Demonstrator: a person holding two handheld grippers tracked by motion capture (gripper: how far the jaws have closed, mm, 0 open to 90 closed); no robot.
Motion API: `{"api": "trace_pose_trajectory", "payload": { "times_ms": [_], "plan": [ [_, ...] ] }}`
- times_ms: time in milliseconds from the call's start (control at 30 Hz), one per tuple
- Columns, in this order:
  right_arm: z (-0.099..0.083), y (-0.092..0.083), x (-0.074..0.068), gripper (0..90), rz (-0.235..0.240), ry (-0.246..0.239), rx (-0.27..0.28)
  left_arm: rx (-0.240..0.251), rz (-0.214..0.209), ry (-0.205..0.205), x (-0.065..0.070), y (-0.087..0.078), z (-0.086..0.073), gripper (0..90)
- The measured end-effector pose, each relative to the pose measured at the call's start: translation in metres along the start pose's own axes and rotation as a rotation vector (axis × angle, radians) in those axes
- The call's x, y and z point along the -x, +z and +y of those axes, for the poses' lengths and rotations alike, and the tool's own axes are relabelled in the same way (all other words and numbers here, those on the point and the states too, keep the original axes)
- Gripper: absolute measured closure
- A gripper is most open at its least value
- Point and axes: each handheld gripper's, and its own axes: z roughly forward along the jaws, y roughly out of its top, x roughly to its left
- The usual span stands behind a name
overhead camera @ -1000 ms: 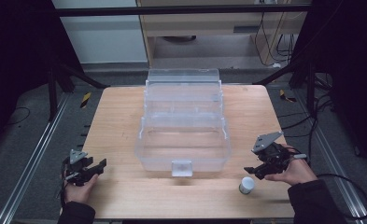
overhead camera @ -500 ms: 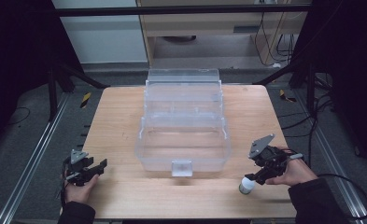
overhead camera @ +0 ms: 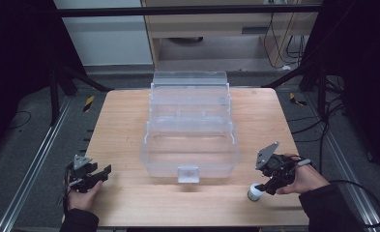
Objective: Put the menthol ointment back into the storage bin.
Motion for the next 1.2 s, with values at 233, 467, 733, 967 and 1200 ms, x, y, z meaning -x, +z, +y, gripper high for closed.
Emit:
{"api": "trace_pose_trajectory", "payload": {
  "times_ms": [233, 467, 733, 967, 1200],
  "plan": [
    [0.003, 0.005, -0.003, 37.7, 0.016, -0.060, -0.055, -0.002, -0.002, 0.000, 0.000, 0.000, 0.000, 40.5],
    [0.004, 0.008, -0.005, 38.1, 0.023, -0.082, -0.085, -0.003, -0.003, 0.002, 0.001, 0.000, 0.000, 40.5],
    [0.005, 0.012, -0.008, 39.4, 0.034, -0.125, -0.107, -0.002, -0.004, 0.000, 0.001, 0.001, 0.000, 40.5],
    [0.006, 0.019, -0.009, 41.1, 0.030, -0.145, -0.139, -0.003, -0.005, 0.000, 0.001, 0.001, 0.000, 40.5],
    [0.006, 0.024, -0.011, 42.3, 0.039, -0.169, -0.155, -0.003, -0.005, 0.004, 0.001, 0.001, 0.000, 40.5]
  ]
}}
